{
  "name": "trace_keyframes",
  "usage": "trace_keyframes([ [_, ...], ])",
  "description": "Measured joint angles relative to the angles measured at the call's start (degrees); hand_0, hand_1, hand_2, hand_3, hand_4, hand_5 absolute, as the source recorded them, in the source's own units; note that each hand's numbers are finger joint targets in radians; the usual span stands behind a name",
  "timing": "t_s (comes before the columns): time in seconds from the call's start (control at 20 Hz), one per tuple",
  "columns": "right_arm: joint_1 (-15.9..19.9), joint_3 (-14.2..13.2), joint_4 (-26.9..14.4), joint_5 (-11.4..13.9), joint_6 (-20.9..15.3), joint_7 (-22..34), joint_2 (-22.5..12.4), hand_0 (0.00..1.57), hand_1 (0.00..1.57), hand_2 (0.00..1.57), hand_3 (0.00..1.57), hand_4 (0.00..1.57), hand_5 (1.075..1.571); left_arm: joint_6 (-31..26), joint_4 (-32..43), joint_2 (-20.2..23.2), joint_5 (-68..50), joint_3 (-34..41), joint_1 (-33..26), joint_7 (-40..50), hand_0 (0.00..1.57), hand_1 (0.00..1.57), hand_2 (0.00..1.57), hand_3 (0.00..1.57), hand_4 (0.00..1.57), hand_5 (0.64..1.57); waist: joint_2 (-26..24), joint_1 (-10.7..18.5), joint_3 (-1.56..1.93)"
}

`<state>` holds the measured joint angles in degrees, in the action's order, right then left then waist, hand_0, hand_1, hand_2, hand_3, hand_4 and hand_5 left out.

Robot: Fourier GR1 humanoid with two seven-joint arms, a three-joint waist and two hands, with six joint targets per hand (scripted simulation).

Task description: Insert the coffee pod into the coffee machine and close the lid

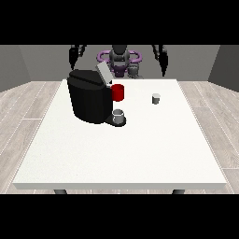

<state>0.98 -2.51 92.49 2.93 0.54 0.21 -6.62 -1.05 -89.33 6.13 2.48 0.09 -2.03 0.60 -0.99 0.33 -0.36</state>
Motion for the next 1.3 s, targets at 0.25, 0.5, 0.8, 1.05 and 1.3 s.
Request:
trace_keyframes([
  [0.25, -1.8, -0.3, -1.3, -1.2, 1.0, 1.2, 0.5, 0.00, 0.00, 0.00, 0.00, 0.13, 1.571, -2.8, -0.7, -0.7, -2.4, 0.0, -2.0, -4.4, 0.00, 0.00, 0.00, 0.00, 0.28, 1.571, -1.5, 0.6, 0.25],
  [0.5, -3.4, -1.9, -2.9, -1.8, -4.3, -3.1, 4.3, 0.00, 0.00, 0.00, 0.00, 0.18, 1.571, -5.8, -1.5, 0.3, -3.8, 0.7, -3.3, -10.0, 0.00, 0.00, 0.00, 0.00, 0.31, 1.571, -1.9, 0.8, 0.33],
  [0.8, -2.1, -2.3, -3.1, -3.1, -5.5, -5.1, 5.1, 0.00, 0.00, 0.00, 0.00, 0.16, 1.571, -6.3, -0.5, 4.8, -0.5, 2.7, 0.6, -9.2, 0.00, 0.00, 0.00, 0.00, 0.00, 1.571, -0.4, -1.0, 0.36],
  [1.05, -1.1, -1.6, -2.6, -3.6, -5.3, -6.1, 5.6, 0.00, 0.00, 0.00, 0.00, 0.19, 1.571, -8.3, 5.1, 9.1, -0.3, 6.3, 5.5, -7.4, 0.00, 0.00, 0.00, 0.00, 0.00, 1.571, 2.1, -3.3, 0.37],
  [1.3, 1.4, -0.1, -3.1, -3.6, -6.1, -6.3, 5.9, 0.00, 0.00, 0.00, 0.00, 0.28, 1.571, -9.9, 10.8, 11.7, -0.1, 7.9, 12.0, -4.0, 0.00, 0.00, 0.00, 0.00, 0.00, 1.571, 5.1, -5.2, 0.35],
])
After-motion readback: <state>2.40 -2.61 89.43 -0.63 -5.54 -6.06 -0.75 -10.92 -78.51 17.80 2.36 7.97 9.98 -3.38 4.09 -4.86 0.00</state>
